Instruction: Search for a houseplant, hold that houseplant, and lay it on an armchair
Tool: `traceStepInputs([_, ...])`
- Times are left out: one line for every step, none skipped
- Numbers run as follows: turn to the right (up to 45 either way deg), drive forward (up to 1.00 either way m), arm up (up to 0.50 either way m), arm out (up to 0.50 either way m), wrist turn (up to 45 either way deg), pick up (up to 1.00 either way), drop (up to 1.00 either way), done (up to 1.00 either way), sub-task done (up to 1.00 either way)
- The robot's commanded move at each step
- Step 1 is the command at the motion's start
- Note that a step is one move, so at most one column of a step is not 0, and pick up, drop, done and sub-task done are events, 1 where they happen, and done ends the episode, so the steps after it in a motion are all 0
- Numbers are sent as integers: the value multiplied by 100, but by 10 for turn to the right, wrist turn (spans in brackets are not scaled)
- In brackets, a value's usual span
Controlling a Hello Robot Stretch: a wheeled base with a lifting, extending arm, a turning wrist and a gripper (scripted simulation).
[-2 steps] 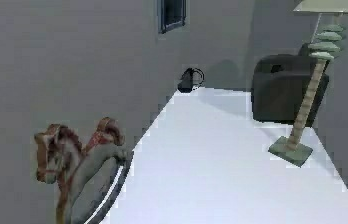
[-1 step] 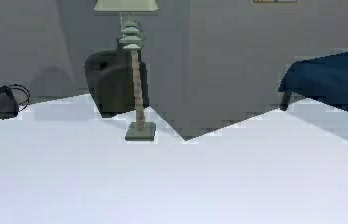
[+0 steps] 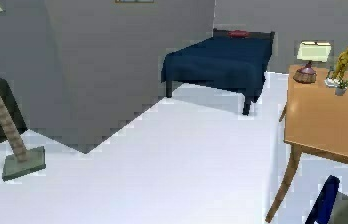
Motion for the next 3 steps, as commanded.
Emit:
traceStepInputs([0,100,0,0,0,0,0,0,0])
traceStepInputs([270,0,0,0,0,0,0,0,0])
traceStepInputs([0,60,0,0,0,0,0,0,0])
